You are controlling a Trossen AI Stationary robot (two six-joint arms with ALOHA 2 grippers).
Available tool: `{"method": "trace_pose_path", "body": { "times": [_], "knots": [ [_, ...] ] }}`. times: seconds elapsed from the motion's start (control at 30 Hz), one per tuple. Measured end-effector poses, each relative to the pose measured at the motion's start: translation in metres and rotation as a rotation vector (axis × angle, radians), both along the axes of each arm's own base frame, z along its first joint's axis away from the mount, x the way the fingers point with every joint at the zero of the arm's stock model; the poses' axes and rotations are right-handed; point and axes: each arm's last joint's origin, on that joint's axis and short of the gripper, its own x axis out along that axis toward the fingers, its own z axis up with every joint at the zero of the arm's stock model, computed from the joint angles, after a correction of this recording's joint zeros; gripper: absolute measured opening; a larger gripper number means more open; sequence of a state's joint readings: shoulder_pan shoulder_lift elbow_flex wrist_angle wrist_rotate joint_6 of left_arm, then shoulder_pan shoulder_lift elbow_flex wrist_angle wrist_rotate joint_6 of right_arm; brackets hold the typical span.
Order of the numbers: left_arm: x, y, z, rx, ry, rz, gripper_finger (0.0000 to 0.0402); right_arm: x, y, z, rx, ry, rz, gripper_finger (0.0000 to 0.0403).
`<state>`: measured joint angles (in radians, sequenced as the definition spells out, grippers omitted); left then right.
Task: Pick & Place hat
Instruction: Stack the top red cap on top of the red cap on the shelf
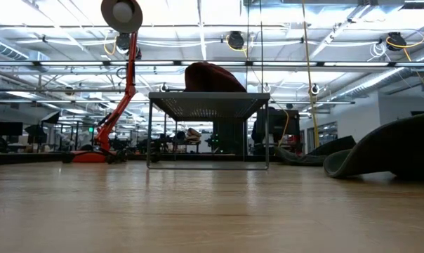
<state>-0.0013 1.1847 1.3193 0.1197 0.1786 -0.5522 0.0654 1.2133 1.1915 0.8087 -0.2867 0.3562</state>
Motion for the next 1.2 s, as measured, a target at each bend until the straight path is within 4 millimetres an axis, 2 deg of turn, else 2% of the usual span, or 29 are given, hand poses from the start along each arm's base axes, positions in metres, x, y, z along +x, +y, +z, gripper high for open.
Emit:
{"method": "trace_pose_path", "body": {
  "times": [0.13,0.27,0.4,0.53,0.77,1.2],
  "knots": [
    [0.000,-0.001,0.001,0.022,-0.018,-0.040,0.0282,0.019,0.002,0.006,-0.008,0.003,0.005,0.0004],
    [-0.001,-0.002,0.003,0.020,-0.037,-0.072,0.0311,0.039,0.003,0.002,-0.023,0.030,0.021,0.0004],
    [-0.003,-0.003,0.006,0.030,-0.071,-0.106,0.0325,0.055,0.004,-0.005,-0.020,0.050,0.017,0.0004],
    [-0.003,-0.003,0.006,0.034,-0.068,-0.120,0.0319,0.065,0.005,-0.011,-0.002,0.050,0.000,0.0004],
    [-0.003,-0.005,0.006,0.051,-0.069,-0.180,0.0273,0.068,0.005,-0.013,0.018,0.040,-0.010,0.0004],
    [-0.004,-0.005,0.008,0.022,-0.088,-0.186,0.0123,0.068,0.004,-0.012,0.060,0.048,-0.010,0.0011]
  ]
}}
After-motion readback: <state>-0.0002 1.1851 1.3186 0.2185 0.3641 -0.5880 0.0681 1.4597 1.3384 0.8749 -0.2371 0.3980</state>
